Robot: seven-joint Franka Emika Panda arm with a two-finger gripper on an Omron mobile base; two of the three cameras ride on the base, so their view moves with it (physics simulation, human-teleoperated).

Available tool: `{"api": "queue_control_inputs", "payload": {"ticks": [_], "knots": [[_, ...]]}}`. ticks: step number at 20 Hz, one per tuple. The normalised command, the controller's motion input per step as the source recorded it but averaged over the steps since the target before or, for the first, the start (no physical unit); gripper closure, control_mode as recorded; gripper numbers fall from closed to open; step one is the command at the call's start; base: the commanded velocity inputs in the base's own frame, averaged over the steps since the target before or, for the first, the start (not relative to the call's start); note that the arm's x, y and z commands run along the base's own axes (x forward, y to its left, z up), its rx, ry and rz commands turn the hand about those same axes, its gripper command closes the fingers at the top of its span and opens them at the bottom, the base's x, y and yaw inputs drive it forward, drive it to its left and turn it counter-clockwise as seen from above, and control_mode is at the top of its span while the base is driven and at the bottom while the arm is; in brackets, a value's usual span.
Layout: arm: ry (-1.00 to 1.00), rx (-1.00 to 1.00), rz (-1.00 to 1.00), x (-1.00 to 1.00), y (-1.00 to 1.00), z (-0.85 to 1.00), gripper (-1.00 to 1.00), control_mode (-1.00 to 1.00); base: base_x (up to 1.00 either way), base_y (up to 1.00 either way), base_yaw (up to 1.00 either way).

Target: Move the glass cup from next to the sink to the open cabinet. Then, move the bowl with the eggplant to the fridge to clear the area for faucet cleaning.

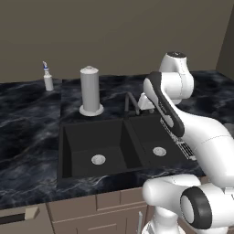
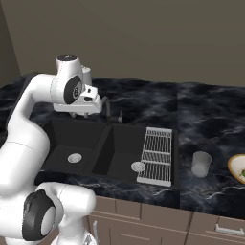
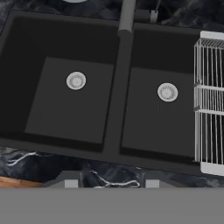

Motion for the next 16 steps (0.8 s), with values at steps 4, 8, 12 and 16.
{"api": "queue_control_inputs", "payload": {"ticks": [4,8,12,16], "knots": [[0.0,0.0,0.0,-0.06,0.0,-0.01,-1.0,-1.0,0.0,0.0,0.0],[-0.01,0.0,0.0,-0.03,0.0,0.0,-1.0,-1.0,0.0,0.0,0.0],[0.0,0.0,0.0,0.0,0.0,0.0,-1.0,-1.0,0.0,0.0,0.0],[0.0,0.0,0.0,-0.26,0.0,0.0,-1.0,-1.0,0.0,0.0,0.0]]}}
